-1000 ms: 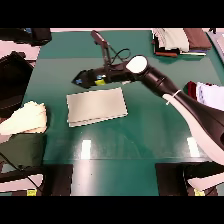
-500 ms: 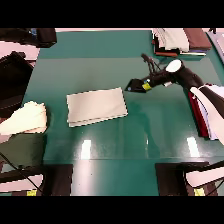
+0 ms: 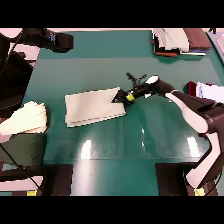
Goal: Fold the shirts.
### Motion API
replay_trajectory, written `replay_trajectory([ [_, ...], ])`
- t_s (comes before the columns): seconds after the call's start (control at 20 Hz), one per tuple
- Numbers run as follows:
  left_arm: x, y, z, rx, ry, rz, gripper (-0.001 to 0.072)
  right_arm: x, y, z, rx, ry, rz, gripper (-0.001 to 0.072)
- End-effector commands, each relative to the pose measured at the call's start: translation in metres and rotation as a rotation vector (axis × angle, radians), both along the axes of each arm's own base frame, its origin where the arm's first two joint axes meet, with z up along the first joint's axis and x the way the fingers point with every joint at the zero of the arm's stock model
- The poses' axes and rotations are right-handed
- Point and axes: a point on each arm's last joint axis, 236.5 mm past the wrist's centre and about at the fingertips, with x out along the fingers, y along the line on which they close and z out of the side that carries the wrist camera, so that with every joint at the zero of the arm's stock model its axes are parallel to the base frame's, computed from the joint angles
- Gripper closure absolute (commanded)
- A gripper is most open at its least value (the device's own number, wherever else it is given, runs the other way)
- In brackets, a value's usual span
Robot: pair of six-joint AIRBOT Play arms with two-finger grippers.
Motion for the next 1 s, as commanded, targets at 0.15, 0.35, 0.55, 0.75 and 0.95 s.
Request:
replay_trajectory([
  [0.15,-0.006,-0.009,-0.004,-0.014,0.028,-0.027,0.068,0.024,0.042,0.026,0.024,-0.146,0.028,0.0693],
  [0.35,-0.012,-0.023,-0.002,-0.04,0.032,-0.057,0.068,0.077,-0.062,0.069,-0.157,-0.315,-0.078,0.0693],
  [0.55,-0.025,-0.059,0.001,-0.028,0.006,-0.146,0.0679,0.116,-0.232,0.126,-0.327,-0.413,-0.325,0.0693],
  [0.75,-0.034,-0.089,0.009,-0.046,-0.03,-0.199,0.0679,0.107,-0.398,0.162,-0.399,-0.407,-0.629,0.0693],
  [0.95,-0.039,-0.099,0.011,-0.057,-0.033,-0.217,0.0679,0.072,-0.532,0.175,-0.463,-0.387,-0.905,0.0693],
])
